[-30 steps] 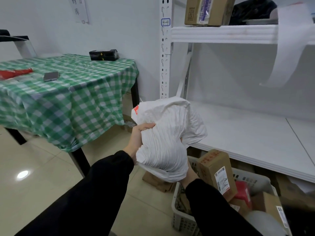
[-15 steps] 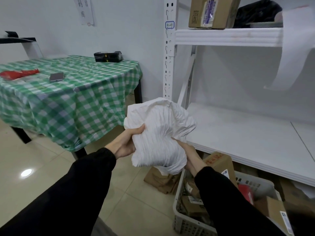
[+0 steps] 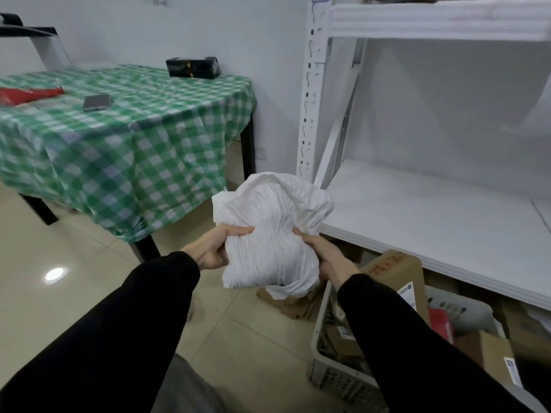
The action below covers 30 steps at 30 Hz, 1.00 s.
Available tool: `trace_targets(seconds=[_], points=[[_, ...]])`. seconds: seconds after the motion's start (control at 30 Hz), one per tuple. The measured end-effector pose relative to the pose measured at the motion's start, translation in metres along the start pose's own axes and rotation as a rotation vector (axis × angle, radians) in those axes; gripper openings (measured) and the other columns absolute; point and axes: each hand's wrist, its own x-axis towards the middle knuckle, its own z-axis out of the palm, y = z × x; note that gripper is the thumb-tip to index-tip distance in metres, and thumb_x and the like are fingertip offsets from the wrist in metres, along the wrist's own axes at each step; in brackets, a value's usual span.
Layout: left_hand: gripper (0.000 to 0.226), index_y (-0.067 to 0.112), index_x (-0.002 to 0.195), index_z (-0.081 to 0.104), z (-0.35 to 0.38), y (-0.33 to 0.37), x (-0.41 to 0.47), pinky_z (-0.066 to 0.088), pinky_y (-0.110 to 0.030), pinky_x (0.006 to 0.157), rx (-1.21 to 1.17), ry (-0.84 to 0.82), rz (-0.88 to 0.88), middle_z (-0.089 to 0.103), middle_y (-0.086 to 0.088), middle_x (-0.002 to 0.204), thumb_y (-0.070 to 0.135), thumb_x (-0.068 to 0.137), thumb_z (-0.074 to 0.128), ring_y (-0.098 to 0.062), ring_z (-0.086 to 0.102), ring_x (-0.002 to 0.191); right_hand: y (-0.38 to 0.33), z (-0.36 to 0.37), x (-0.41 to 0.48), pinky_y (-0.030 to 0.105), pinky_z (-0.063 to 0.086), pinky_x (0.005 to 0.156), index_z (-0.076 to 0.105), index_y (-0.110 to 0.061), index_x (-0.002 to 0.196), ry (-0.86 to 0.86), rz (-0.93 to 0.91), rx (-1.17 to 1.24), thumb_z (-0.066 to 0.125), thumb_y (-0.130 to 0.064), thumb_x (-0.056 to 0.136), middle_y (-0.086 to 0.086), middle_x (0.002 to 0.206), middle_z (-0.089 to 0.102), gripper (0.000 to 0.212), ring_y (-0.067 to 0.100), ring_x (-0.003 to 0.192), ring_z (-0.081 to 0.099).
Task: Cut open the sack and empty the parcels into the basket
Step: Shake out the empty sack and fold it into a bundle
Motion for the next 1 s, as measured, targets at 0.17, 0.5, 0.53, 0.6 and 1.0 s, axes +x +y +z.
trace_targets(seconds=[0.17, 0.5, 0.53, 0.6, 1.0], points=[[0.049, 0.002, 0.114, 0.067, -0.032, -0.029, 0.037, 0.059, -0.039, 0.084, 0.07, 0.021, -0.083, 0.074, -0.012, 0.108, 0.015, 0.069, 0.079, -0.026, 0.071, 0.099, 0.035, -0.013, 0.04, 0.045, 0.049, 0.097, 0.06, -0.002, 0.129, 0.117, 0.015, -0.005, 0.081, -0.008, 0.073, 0.014, 0.119, 0.067, 0.059, 0.03, 0.107, 0.062], [0.03, 0.009, 0.096, 0.062, -0.094, -0.161, 0.16, 0.055, -0.036, 0.074, 0.254, 0.317, -0.194, 0.069, -0.007, 0.095, 0.015, 0.076, 0.084, -0.022, 0.065, 0.081, 0.166, -0.052, 0.164, 0.032, 0.049, 0.085, 0.038, -0.016, 0.147, 0.516, -0.029, -0.167, 0.076, 0.005, 0.076, 0.008, 0.134, 0.057, 0.083, 0.028, 0.108, 0.059], [0.027, 0.009, 0.092, 0.061, -0.103, -0.177, 0.173, 0.055, -0.034, 0.071, 0.274, 0.351, -0.193, 0.066, -0.006, 0.092, 0.015, 0.077, 0.083, -0.021, 0.063, 0.077, 0.182, -0.055, 0.175, 0.032, 0.048, 0.086, 0.041, -0.017, 0.145, 0.543, -0.008, -0.192, 0.075, 0.005, 0.076, 0.006, 0.134, 0.057, 0.079, 0.029, 0.111, 0.06], [0.031, 0.006, 0.096, 0.061, -0.118, -0.212, 0.197, 0.054, -0.032, 0.063, 0.327, 0.363, -0.203, 0.065, -0.006, 0.089, 0.018, 0.077, 0.084, -0.021, 0.062, 0.076, 0.212, -0.066, 0.198, 0.035, 0.049, 0.091, 0.046, -0.017, 0.141, 0.581, 0.016, -0.261, 0.073, 0.005, 0.076, 0.006, 0.13, 0.059, 0.074, 0.031, 0.113, 0.06], [0.052, 0.006, 0.113, 0.06, -0.175, -0.346, 0.315, 0.046, -0.025, 0.061, 0.635, 0.549, -0.302, 0.065, -0.01, 0.103, 0.034, 0.076, 0.083, -0.027, 0.064, 0.094, 0.335, -0.114, 0.322, 0.035, 0.045, 0.096, 0.034, -0.008, 0.139, 0.687, 0.127, -0.679, 0.073, -0.01, 0.082, 0.015, 0.14, 0.047, 0.069, 0.034, 0.123, 0.053]])
